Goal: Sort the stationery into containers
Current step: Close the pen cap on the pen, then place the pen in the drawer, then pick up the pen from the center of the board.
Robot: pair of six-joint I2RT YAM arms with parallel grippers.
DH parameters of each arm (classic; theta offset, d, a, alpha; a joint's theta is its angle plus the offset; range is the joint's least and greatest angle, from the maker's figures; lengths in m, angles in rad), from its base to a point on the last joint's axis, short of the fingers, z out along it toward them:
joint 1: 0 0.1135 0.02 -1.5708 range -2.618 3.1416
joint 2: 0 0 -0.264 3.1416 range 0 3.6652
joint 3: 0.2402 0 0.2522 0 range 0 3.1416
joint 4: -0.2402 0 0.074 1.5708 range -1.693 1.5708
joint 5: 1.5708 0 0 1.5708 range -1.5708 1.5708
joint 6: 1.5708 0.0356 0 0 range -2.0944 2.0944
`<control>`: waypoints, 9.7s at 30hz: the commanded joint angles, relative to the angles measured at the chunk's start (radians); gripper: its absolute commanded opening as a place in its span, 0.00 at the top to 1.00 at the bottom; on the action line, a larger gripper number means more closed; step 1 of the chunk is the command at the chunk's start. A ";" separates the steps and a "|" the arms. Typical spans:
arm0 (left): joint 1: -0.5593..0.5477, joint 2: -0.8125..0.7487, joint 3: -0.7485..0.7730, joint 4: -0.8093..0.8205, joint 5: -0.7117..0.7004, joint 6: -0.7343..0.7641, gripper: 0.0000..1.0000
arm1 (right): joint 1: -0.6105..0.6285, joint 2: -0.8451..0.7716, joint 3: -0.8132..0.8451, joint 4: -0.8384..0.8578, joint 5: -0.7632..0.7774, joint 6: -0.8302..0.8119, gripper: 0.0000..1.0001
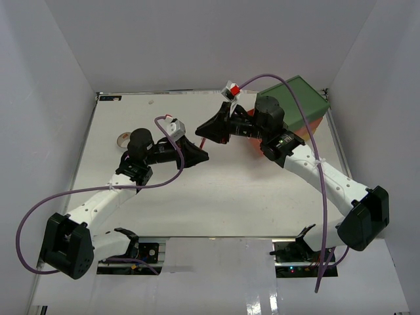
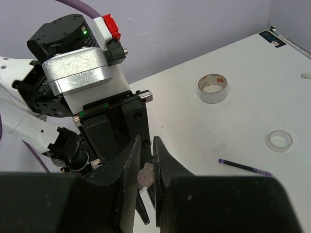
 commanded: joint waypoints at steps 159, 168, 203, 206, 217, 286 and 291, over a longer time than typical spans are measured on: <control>-0.044 0.035 0.020 0.059 -0.139 -0.031 1.00 | 0.004 -0.146 -0.219 0.251 0.015 -0.043 0.41; -0.055 0.029 0.018 0.065 -0.124 -0.031 1.00 | 0.001 -0.132 -0.211 0.274 0.061 -0.026 0.44; -0.069 0.045 0.017 0.072 -0.087 -0.051 0.91 | -0.035 -0.158 -0.226 0.331 0.098 -0.018 0.92; -0.070 0.056 0.028 0.053 -0.087 -0.046 0.82 | -0.041 -0.166 -0.229 0.331 0.107 -0.026 0.92; -0.074 0.062 0.046 0.004 -0.104 -0.026 0.29 | -0.072 -0.187 -0.229 0.266 0.146 -0.084 0.92; -0.008 0.352 0.316 -0.608 -0.905 0.095 0.13 | -0.242 -0.362 -0.351 -0.031 0.520 -0.317 0.03; 0.023 0.458 0.388 -0.651 -0.830 0.101 0.23 | -0.242 -0.440 -0.499 0.094 0.437 -0.227 0.02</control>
